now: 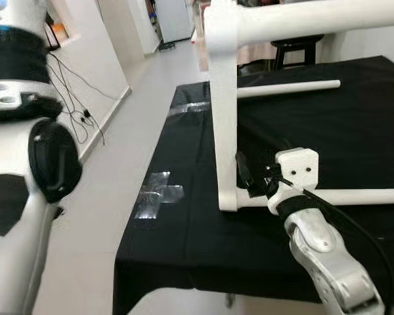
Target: Building children table
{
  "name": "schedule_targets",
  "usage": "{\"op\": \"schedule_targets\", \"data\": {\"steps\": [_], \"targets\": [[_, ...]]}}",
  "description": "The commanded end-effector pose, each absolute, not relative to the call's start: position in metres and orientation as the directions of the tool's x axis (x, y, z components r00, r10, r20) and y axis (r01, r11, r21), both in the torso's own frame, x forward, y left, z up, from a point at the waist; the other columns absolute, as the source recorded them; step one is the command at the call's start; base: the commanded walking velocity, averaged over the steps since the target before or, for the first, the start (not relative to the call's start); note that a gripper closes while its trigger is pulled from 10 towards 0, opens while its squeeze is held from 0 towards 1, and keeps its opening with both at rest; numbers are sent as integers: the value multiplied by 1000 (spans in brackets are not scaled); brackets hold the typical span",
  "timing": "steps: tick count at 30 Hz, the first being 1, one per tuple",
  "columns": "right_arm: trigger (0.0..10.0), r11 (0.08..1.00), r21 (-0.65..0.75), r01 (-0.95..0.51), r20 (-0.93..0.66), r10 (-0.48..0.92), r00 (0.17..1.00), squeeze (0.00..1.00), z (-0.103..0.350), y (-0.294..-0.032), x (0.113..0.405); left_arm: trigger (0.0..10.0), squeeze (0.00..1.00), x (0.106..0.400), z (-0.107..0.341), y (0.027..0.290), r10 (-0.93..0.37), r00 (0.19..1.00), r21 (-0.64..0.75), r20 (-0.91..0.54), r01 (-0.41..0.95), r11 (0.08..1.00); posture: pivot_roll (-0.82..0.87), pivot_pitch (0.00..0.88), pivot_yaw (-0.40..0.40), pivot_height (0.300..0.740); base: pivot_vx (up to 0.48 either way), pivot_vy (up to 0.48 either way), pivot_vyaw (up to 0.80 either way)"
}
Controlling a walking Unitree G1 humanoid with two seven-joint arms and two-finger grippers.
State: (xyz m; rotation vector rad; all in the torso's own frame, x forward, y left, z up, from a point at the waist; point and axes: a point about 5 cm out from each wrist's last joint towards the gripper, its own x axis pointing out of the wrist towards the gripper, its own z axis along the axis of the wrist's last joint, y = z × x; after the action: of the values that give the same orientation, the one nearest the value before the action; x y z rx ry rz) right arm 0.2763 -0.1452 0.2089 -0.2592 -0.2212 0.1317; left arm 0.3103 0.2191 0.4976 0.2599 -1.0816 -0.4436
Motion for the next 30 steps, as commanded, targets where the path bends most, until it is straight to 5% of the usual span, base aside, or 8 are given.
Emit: {"op": "schedule_targets", "data": {"steps": [1, 6, 7, 12, 15, 18, 20, 30], "targets": [[10000, 942, -310, -130, 196, 197, 961, 0, 206, -142, 279, 10000, 0, 312, 454, 263, -289, 568, 289, 771, 92, 953, -65, 0, 106, 740, 0, 0, 0], [10000, 935, -330, -129, 188, 200, 962, 0, 203, -143, 283, 10000, 0, 310, 407, 285, -185, 687, 205, 702, 54, 977, -54, 0, 99, 740, 0, 0, 0], [10000, 934, -336, -123, 178, 191, 965, 0, 200, -144, 285, 10000, 0, 309, 366, 291, -140, 764, 118, 630, 83, 989, -53, 0, 94, 740, 0, 0, 0], [10000, 935, -336, -117, 171, 182, 968, 0, 199, -145, 286, 10000, 0, 308, 345, 289, -141, 793, 90, 592, 109, 990, -51, 0, 93, 740, 0, 0, 0], [10000, 938, -335, -88, 142, 142, 980, 0, 194, -152, 288, 10000, 0, 302, 270, 269, -171, 883, -16, 437, 198, 980, -56, 0, 82, 740, 0, 0, 0], [10000, 938, -335, -88, 142, 142, 980, 0, 194, -152, 288, 10000, 0, 302, 270, 269, -171, 883, -16, 437, 198, 980, -56, 0, 82, 740, 0, 0, 0], [10000, 943, -325, -71, 112, 113, 987, 0, 187, -159, 288, 10000, 0, 294, 213, 243, -203, 933, -117, 296, 247, 962, -64, 0, 76, 740, 0, 0, 0], [10000, 962, -272, -41, 18, 47, 999, 0, 164, -168, 280, 10000, 0, 273, 155, 183, -324, 938, -269, 122, 345, 899, -81, 0, 58, 740, 0, 0, 0]]}}
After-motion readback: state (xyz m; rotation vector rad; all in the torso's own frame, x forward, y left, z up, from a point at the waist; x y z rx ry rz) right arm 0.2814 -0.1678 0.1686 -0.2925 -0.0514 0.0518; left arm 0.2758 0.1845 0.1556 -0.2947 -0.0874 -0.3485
